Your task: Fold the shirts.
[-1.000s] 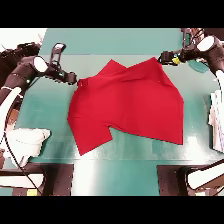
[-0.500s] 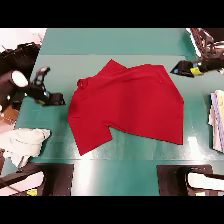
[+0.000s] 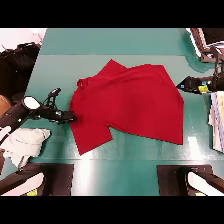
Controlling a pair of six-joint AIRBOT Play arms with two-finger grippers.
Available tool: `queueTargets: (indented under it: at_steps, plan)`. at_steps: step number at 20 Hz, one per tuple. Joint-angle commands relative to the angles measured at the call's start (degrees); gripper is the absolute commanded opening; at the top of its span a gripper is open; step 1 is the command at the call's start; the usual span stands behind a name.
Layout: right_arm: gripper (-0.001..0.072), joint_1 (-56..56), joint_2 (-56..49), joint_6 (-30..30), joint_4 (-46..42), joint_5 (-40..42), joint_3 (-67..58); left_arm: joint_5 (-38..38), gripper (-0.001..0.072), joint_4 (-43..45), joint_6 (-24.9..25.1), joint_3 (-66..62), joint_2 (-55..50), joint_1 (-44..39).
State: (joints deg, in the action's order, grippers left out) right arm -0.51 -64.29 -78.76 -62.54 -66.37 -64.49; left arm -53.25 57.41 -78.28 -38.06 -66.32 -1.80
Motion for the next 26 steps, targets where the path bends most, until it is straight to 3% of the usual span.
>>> queueTargets:
  at_steps: [1, 2, 7, 11, 20, 24, 25, 26]
  plan:
    - [0.0434, -2.3, 3.6, -0.1, -0.1, -2.4, 4.2, 3.7, 0.0108, -0.5, -1.4, 0.4, 0.2, -1.9]
    - [0.0435, -4.5, 4.9, -0.1, -0.2, -4.0, 6.6, 3.2, 0.0026, 0.3, -1.3, -0.3, 0.2, -1.9]
    - [0.0433, -20.1, 12.0, -1.4, -9.7, -13.8, 23.4, 0.1, 0.0023, 0.6, -1.2, -5.5, 0.2, -1.9]
    - [0.0434, -31.2, 12.3, -1.3, -8.1, -15.6, 34.4, 0.4, 0.0023, 0.5, -1.2, -6.8, 0.2, -1.9]
    - [0.0411, -23.8, 8.2, -1.1, -1.4, -7.8, 39.1, 0.3, 0.0023, 0.6, -1.2, -6.8, 0.2, -1.9]
    - [0.0066, -17.5, 5.6, -1.1, -0.4, -2.4, 39.1, 0.1, 0.0023, 0.7, -1.2, -6.8, 0.2, -1.9]
    - [0.0018, -16.1, 6.1, -1.1, -0.3, -1.9, 39.1, 0.1, 0.0022, 0.7, -1.2, -6.8, 0.4, -1.9]
    - [0.0018, -14.9, 7.4, -1.1, -0.4, -1.6, 39.1, 0.1, 0.0022, 0.7, -1.4, -6.8, 1.2, -1.9]
